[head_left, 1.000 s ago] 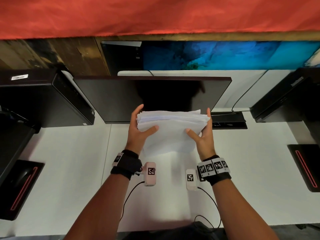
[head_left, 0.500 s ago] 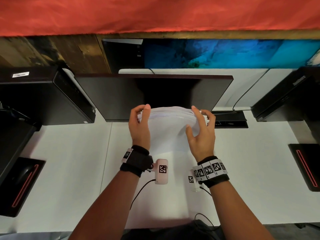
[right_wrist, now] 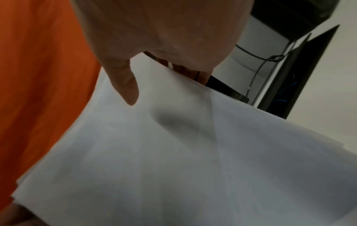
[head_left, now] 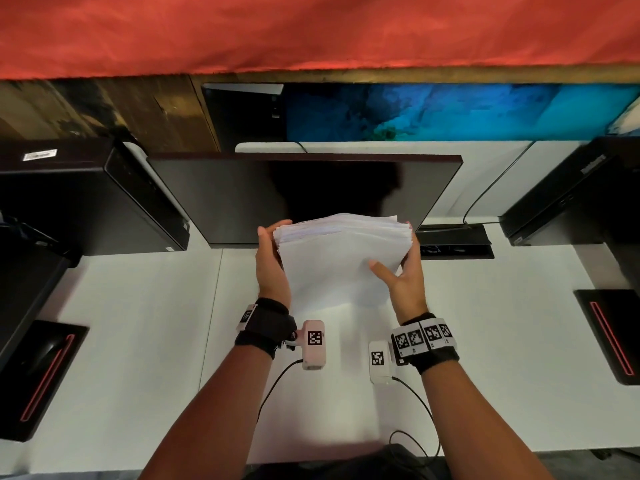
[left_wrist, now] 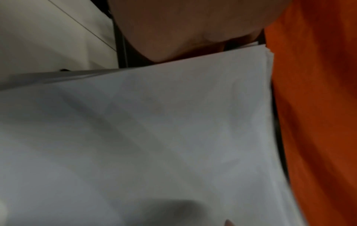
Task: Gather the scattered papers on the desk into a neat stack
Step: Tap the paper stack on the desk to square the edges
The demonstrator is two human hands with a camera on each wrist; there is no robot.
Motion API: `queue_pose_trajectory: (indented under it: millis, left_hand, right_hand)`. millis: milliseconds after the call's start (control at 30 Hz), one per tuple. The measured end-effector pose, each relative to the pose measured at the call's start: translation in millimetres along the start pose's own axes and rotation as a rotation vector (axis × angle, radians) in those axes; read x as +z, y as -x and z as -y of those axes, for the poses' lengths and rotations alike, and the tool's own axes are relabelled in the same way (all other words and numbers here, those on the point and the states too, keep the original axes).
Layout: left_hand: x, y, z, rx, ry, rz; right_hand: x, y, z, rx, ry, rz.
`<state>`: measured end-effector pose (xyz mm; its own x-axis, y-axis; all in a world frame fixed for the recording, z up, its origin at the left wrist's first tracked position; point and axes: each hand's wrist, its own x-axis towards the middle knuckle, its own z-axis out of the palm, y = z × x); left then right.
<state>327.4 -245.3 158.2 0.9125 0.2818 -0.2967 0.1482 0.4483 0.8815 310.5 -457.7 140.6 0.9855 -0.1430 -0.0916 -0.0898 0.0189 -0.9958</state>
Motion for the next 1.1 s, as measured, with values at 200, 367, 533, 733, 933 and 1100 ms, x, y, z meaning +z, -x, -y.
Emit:
queue_pose_trajectory:
  millis: [200, 367, 533, 733, 933, 1100]
  left_hand:
    - [-4.2, 1.0, 12.6, -0.169, 0.015, -0.045]
    - [-10.0, -1.3, 26.1, -0.226, -0.002, -0.03]
    - [-10.8, 1.7, 28.4, -0.224, -0.062, -0.08]
    - [-16.5, -5.1, 33.7, -0.205, -0.043, -0.049]
    - [-28.6, 0.0, 37.4, -0.362, -0.163, -0.128]
    - [-12.8, -2.8, 26.6, -0.215, -0.107, -0.13]
  right_hand:
    - [-4.5, -11.5, -22.0, 0.129, -0.014, 0.007]
    - [-11.9, -17.1, -52.4, 0.298, 0.049, 0.05]
    - [-12.3, -16.4, -63.7, 0.356, 0.147, 0.027]
    - [-6.0, -9.8, -58.3, 0.291, 0.154, 0.022]
    - [-18.5, -2.0, -67.7, 0.646, 0.543, 0.15]
    - [-5.2, -2.8, -33.7, 0.466, 0.379, 0.029]
